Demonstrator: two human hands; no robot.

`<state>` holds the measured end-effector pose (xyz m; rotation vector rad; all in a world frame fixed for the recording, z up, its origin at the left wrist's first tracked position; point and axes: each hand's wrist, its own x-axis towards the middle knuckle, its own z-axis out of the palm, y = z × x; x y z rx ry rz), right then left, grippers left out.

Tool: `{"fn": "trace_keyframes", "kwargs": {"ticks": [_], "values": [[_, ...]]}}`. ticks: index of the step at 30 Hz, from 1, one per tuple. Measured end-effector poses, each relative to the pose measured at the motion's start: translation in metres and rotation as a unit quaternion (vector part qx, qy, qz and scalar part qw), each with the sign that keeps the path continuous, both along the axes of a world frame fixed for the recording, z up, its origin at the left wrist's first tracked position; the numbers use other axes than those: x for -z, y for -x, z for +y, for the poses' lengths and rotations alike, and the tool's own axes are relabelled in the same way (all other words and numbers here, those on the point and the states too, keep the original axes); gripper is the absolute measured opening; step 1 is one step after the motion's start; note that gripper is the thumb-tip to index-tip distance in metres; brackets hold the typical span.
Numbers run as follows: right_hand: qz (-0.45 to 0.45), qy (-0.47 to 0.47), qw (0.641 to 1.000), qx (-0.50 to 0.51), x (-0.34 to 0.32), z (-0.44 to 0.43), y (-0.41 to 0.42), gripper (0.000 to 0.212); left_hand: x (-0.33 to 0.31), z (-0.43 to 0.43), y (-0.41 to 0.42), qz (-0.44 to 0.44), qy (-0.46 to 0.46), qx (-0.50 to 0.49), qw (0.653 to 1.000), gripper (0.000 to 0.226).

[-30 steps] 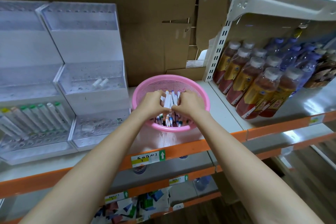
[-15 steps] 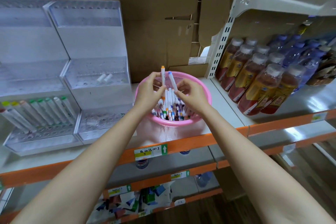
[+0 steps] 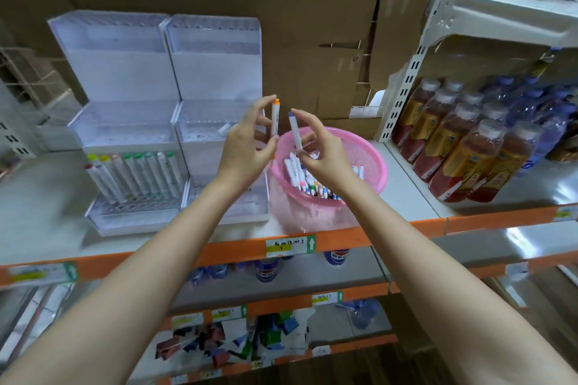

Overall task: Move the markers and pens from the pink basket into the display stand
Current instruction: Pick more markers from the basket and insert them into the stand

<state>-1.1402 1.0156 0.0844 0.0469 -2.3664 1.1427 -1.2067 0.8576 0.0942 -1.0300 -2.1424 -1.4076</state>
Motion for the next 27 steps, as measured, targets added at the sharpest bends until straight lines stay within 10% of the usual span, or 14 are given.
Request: {"fn": "trace_keyframes", "kwargs": {"ticks": [27], "values": [[0.022, -0.004, 0.998, -0.058, -0.002, -0.232, 0.086, 0.069, 0.012, -0.225, 0.064, -0.055, -0.034, -0.082, 0.995, 0.052]]}}
